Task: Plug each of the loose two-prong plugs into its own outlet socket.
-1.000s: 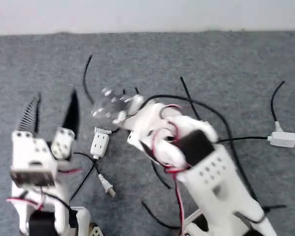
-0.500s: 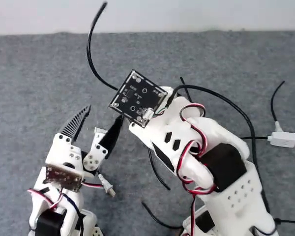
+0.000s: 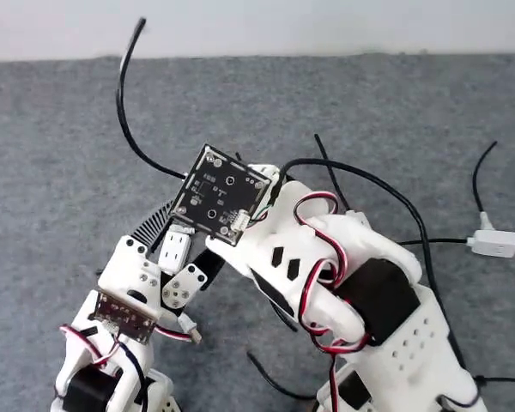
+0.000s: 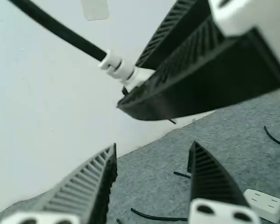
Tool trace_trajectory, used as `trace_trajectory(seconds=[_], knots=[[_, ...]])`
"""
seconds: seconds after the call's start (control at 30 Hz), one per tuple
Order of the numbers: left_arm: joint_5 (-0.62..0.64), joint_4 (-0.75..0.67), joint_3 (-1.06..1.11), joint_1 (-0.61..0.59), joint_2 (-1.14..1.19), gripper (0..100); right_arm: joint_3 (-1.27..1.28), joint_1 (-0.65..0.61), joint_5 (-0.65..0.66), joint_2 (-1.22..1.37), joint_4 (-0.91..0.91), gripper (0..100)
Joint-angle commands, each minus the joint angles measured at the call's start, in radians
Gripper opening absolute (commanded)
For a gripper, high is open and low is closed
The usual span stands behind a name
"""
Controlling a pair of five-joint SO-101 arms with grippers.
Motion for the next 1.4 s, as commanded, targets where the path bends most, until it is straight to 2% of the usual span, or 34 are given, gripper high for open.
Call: trace_trajectory(seconds=[0.0, 0.4, 0.7, 0.9, 1.03, 1.37], knots=[[-0.009, -0.020, -0.024, -0.020, -0.015, 25, -0.051, -0.015, -0.017, -0.027, 0.047, 0.9], [0.008, -0.011, -0.027, -0.011, -0.015, 25, -0.031, -0.015, -0.049, -0.033, 0.071, 0.9], [0.081, 0.140, -0.188, 0.021, -0.017, 25, 0.002, -0.061, -0.018, -0.038, 0.031, 0.9], [0.120, 0.141, -0.213, 0.021, -0.017, 25, 0.003, -0.094, -0.028, -0.038, 0.035, 0.9], [0.114, 0.135, -0.211, 0.014, -0.017, 25, 0.005, -0.096, -0.080, -0.054, 0.038, 0.9], [0.057, 0.078, -0.136, 0.012, -0.017, 25, 0.068, -0.096, -0.083, -0.143, 0.036, 0.9]])
